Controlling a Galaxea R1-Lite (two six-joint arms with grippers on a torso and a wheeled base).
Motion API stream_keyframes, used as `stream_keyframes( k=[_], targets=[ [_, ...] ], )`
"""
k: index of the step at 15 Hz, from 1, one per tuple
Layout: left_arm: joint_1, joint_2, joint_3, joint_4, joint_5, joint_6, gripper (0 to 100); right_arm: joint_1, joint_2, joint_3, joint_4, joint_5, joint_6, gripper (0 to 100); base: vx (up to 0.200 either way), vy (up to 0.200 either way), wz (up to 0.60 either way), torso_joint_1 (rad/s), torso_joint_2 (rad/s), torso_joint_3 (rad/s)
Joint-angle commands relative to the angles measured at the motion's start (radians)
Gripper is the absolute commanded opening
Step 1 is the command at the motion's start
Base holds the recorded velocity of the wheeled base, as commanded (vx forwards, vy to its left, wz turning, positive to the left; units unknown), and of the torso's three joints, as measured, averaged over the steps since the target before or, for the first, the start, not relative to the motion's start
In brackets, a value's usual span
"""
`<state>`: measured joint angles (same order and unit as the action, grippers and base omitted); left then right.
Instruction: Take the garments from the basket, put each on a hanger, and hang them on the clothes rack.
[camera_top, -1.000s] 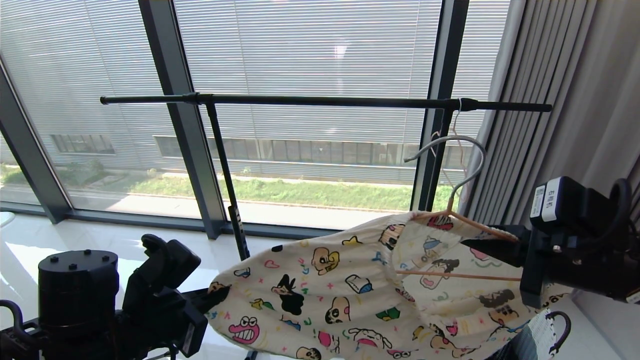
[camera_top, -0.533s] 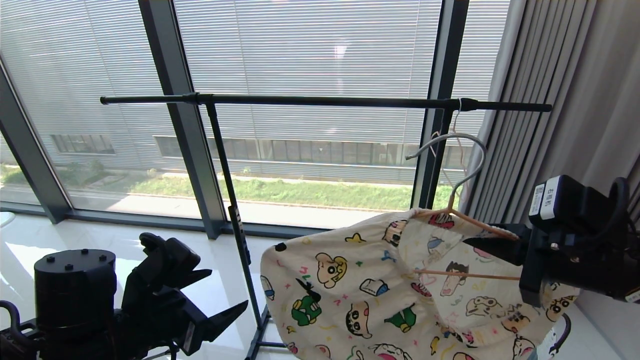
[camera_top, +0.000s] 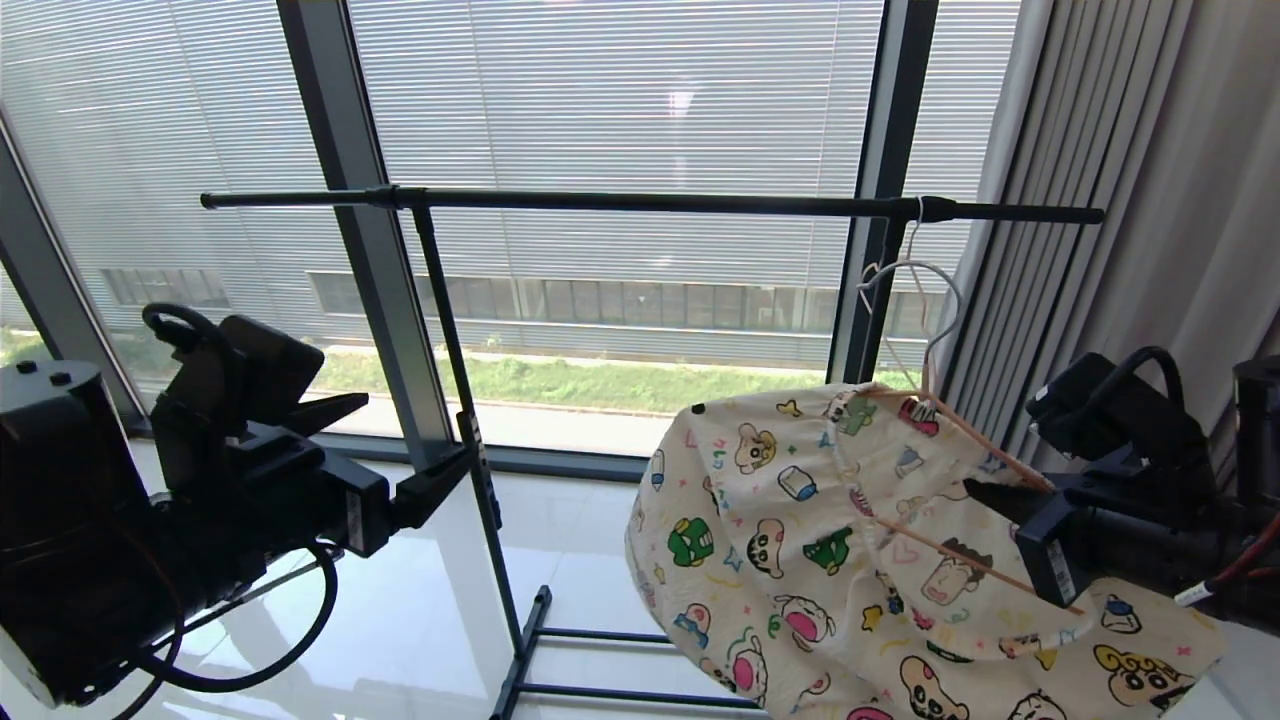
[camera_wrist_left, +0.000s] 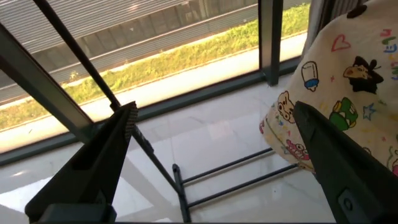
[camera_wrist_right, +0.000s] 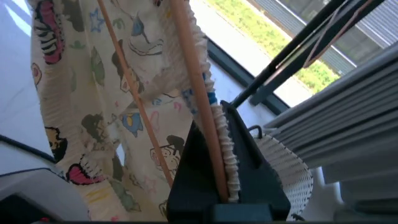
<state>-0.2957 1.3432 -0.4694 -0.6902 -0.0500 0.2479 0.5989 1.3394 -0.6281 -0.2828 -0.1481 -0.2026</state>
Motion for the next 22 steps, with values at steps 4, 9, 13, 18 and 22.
stream_keyframes(
  k=[4, 9, 13, 18, 22],
  targets=[
    [-0.003, -0.022, -0.206, 0.324, 0.196, -0.001, 100, 0.001, 0.11, -0.128, 0.18, -0.131, 0.209, 0, 0.0, 0.0, 0.0, 0.0, 0.0, 0.0],
    [-0.066, -0.032, -0.153, 0.322, 0.265, -0.002, 100, 0.012, 0.251, -0.311, 0.175, -0.223, 0.445, 0, 0.0, 0.0, 0.0, 0.0, 0.0, 0.0],
    [-0.071, -0.036, -0.15, 0.321, 0.299, -0.001, 100, 0.015, 0.296, -0.409, 0.162, -0.275, 0.514, 0, 0.0, 0.0, 0.0, 0.0, 0.0, 0.0],
    [-0.106, -0.044, -0.109, 0.321, 0.299, 0.001, 100, 0.009, 0.297, -0.42, 0.122, -0.308, 0.497, 0, 0.08, 0.0, 0.0, 0.001, 0.0, 0.001],
    [-0.14, -0.055, -0.092, 0.321, 0.299, 0.001, 100, 0.009, 0.299, -0.418, 0.119, -0.309, 0.466, 0, 0.2, 0.0, 0.0, 0.0, 0.0, 0.002]
  ],
)
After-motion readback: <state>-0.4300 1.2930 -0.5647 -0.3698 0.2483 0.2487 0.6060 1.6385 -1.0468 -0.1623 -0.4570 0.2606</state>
